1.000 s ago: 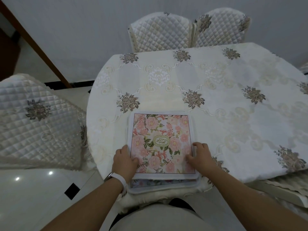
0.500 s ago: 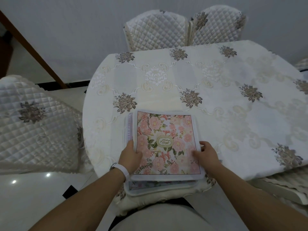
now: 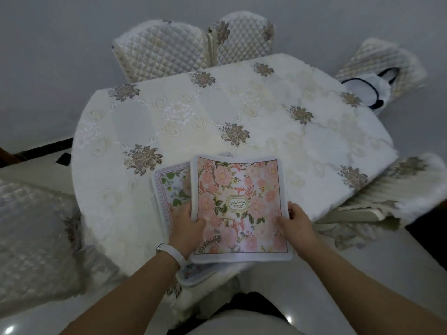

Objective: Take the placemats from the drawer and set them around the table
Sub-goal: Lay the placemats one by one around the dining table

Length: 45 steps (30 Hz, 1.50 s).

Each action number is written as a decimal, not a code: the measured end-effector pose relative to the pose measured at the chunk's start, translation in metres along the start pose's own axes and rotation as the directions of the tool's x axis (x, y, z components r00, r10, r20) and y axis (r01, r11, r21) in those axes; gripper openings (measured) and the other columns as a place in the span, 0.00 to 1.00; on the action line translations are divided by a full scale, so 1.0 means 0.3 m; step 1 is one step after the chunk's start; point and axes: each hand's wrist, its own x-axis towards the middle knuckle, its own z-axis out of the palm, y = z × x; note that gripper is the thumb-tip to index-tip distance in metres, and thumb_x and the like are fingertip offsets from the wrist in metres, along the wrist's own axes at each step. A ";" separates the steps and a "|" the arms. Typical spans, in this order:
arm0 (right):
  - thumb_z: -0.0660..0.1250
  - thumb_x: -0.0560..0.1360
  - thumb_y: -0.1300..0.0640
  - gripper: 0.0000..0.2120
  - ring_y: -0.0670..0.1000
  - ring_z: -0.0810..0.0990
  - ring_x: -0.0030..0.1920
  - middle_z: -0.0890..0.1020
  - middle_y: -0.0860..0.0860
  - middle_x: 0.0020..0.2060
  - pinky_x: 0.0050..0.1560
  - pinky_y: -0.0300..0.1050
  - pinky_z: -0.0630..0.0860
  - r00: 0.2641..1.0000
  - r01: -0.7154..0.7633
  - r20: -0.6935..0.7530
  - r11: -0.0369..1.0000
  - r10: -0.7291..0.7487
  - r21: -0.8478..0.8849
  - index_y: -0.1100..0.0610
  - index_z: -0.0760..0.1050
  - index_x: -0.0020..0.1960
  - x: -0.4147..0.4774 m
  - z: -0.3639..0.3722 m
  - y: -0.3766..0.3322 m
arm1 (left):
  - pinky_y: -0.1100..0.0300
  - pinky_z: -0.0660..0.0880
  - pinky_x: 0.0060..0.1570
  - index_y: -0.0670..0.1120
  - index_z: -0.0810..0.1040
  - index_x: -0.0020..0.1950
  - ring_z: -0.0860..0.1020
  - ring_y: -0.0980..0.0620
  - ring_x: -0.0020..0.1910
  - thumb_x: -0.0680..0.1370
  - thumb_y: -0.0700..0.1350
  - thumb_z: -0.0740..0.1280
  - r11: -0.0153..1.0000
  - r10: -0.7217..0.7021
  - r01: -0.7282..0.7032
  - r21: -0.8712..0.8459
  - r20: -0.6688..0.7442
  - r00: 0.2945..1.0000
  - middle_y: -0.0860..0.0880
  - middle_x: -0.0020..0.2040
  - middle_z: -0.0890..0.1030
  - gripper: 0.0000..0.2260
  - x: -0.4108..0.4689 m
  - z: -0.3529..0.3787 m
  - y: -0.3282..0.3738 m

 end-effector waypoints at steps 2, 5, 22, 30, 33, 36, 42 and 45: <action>0.64 0.77 0.63 0.07 0.52 0.82 0.46 0.81 0.51 0.47 0.41 0.47 0.80 0.999 -0.024 -0.043 0.998 0.027 0.054 0.52 0.74 0.52 -0.060 -0.022 0.023 | 0.60 0.71 0.26 0.47 0.71 0.44 0.69 0.50 0.30 0.75 0.34 0.64 0.999 -0.007 0.009 -0.031 0.065 0.998 0.45 0.35 0.70 0.08 -0.009 0.014 -0.016; 0.65 0.76 0.63 0.08 0.53 0.82 0.46 0.82 0.51 0.46 0.47 0.54 0.82 0.991 -0.050 -0.122 0.996 0.059 0.072 0.51 0.74 0.51 -0.132 -0.048 0.062 | 0.53 0.75 0.30 0.52 0.73 0.49 0.71 0.48 0.31 0.76 0.38 0.64 0.999 0.009 -0.002 -0.044 0.161 0.987 0.38 0.40 0.75 0.09 -0.028 0.033 -0.029; 0.64 0.76 0.64 0.07 0.49 0.81 0.41 0.81 0.50 0.44 0.33 0.43 0.75 0.961 0.062 -0.275 0.963 0.012 0.262 0.52 0.75 0.49 -0.333 -0.389 0.256 | 0.57 0.72 0.26 0.55 0.72 0.52 0.69 0.47 0.30 0.77 0.35 0.63 0.988 0.152 -0.148 -0.038 0.159 0.975 0.41 0.39 0.72 0.14 -0.371 0.287 0.222; 0.64 0.77 0.62 0.09 0.49 0.81 0.43 0.81 0.48 0.46 0.35 0.42 0.75 0.910 0.050 -0.395 0.916 0.122 0.398 0.51 0.75 0.54 -0.490 -0.821 0.630 | 0.56 0.70 0.25 0.50 0.74 0.50 0.70 0.48 0.27 0.75 0.34 0.63 0.984 0.175 -0.178 -0.015 0.276 0.945 0.42 0.35 0.72 0.10 -0.712 0.738 0.347; 0.65 0.76 0.63 0.08 0.51 0.81 0.41 0.82 0.52 0.45 0.36 0.46 0.78 0.875 0.029 -0.448 0.902 0.186 0.431 0.52 0.75 0.51 -0.563 -0.971 0.781 | 0.47 0.80 0.33 0.50 0.77 0.52 0.79 0.45 0.35 0.75 0.34 0.64 0.976 0.208 -0.219 -0.008 0.346 0.915 0.39 0.43 0.81 0.12 -0.826 0.906 0.385; 0.65 0.76 0.63 0.07 0.54 0.82 0.42 0.82 0.52 0.43 0.43 0.53 0.81 0.837 0.013 -0.490 0.886 0.244 0.464 0.51 0.75 0.49 -0.637 -1.093 0.900 | 0.40 0.79 0.37 0.48 0.76 0.50 0.78 0.44 0.38 0.75 0.34 0.65 0.966 0.228 -0.257 0.013 0.425 0.876 0.36 0.48 0.80 0.10 -0.908 1.053 0.420; 0.66 0.76 0.63 0.06 0.60 0.82 0.45 0.83 0.55 0.44 0.44 0.55 0.80 0.739 -0.003 -0.555 0.826 0.382 0.564 0.53 0.76 0.48 -0.724 -1.221 1.080 | 0.43 0.80 0.37 0.50 0.76 0.52 0.81 0.38 0.42 0.76 0.35 0.66 0.951 0.220 -0.304 0.056 0.570 0.792 0.40 0.48 0.81 0.11 -0.986 1.295 0.498; 0.66 0.76 0.64 0.07 0.59 0.83 0.45 0.83 0.54 0.43 0.43 0.53 0.80 0.697 -0.017 -0.566 0.799 0.440 0.601 0.52 0.76 0.48 -0.716 -1.274 1.118 | 0.41 0.80 0.36 0.48 0.76 0.53 0.79 0.41 0.39 0.76 0.34 0.65 0.952 0.196 -0.301 0.061 0.634 0.748 0.37 0.48 0.80 0.10 -0.969 1.403 0.534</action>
